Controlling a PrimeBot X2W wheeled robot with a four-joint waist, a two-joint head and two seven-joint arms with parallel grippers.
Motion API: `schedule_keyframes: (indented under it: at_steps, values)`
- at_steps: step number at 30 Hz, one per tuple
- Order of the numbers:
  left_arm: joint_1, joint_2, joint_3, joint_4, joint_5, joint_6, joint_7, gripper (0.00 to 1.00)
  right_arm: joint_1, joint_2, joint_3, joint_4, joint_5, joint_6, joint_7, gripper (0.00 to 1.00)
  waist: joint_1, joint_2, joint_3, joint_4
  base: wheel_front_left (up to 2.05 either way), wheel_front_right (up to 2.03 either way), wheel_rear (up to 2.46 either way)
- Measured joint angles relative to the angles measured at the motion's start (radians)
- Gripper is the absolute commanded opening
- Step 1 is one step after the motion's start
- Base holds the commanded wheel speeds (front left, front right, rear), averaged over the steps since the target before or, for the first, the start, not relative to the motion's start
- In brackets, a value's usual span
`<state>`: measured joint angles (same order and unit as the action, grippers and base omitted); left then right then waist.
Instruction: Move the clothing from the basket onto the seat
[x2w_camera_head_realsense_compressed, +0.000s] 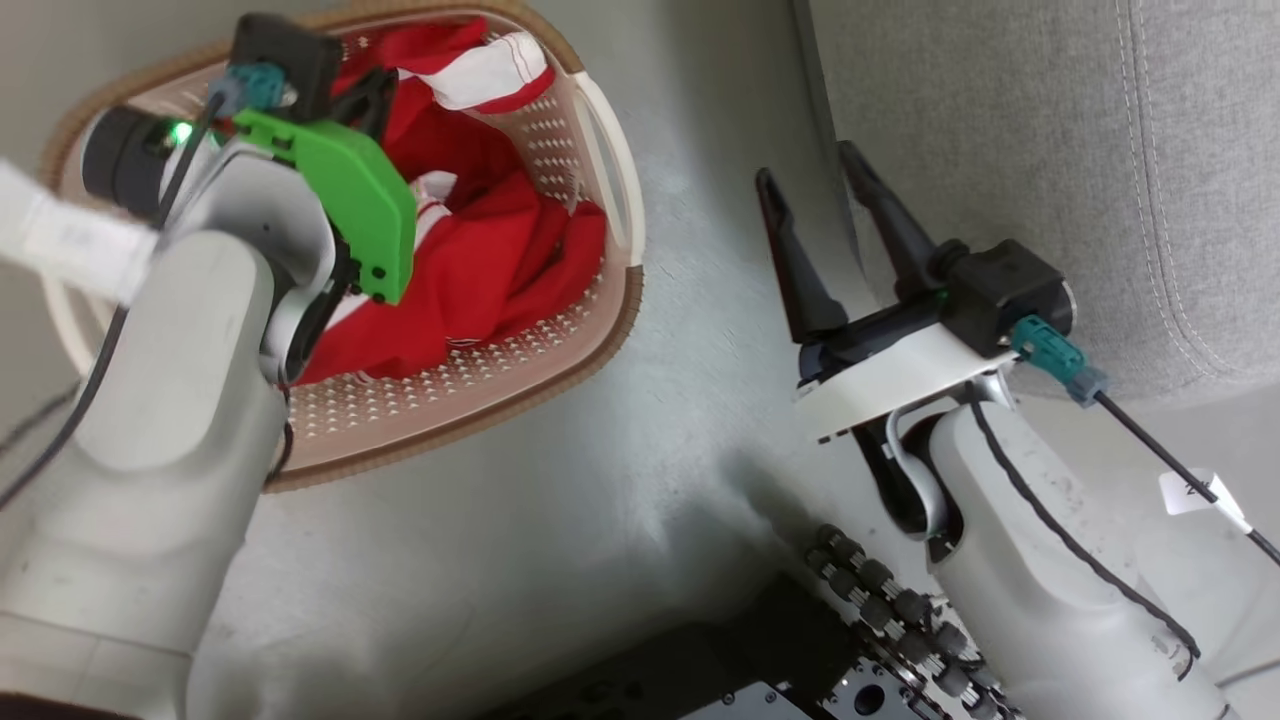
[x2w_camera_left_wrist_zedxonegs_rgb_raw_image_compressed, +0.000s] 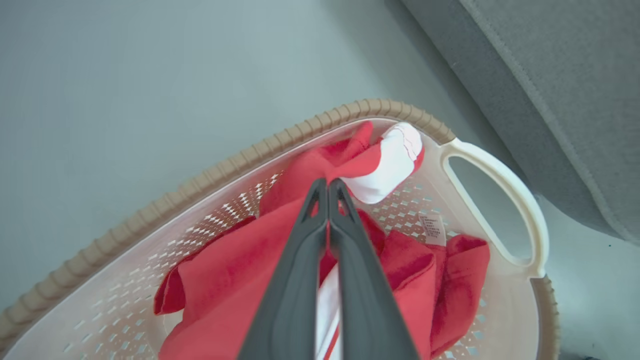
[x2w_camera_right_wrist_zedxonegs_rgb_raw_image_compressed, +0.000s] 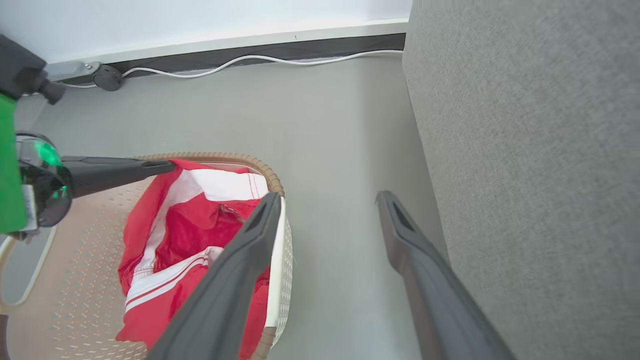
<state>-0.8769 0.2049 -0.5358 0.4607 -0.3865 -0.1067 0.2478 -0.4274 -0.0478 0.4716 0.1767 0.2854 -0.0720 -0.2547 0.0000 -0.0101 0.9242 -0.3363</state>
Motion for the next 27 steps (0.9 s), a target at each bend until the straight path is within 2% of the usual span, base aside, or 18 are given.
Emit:
schedule_keyframes:
  at_steps: [4, 9, 13, 19, 27]
  values:
    - [0.068, -0.013, 0.041, -0.007, -0.050, 0.011, -0.079, 0.00, -0.003, -0.009, -0.038, 0.007, -0.036, 0.000, 0.000, 1.00, 0.0000, 0.0000, -0.039, 0.023, 0.00, 0.00, 0.00]
    - [0.130, -0.039, 0.066, -0.014, -0.091, 0.012, -0.166, 0.00, -0.028, -0.054, -0.080, 0.007, -0.069, 0.001, 0.000, 1.00, 0.0000, 0.0000, -0.094, 0.064, 0.00, 0.00, 0.00]
    - [0.157, -0.077, 0.067, -0.022, -0.105, 0.010, -0.224, 0.00, -0.034, -0.088, -0.099, 0.010, -0.096, 0.002, 0.000, 1.00, 0.0000, 0.0000, -0.139, 0.108, 0.00, 0.00, 0.00]
    - [0.211, -0.101, 0.063, -0.022, -0.123, 0.009, -0.292, 0.00, -0.034, -0.123, -0.123, 0.012, -0.115, 0.010, 0.000, 1.00, 0.0000, 0.0000, -0.211, 0.180, 0.00, 0.00, 0.00]
    - [0.285, -0.106, 0.076, -0.026, -0.165, 0.000, -0.370, 0.00, -0.031, -0.145, -0.145, 0.005, -0.121, 0.026, 0.000, 1.00, 0.0000, 0.0000, -0.322, 0.269, 0.00, 0.00, 0.00]
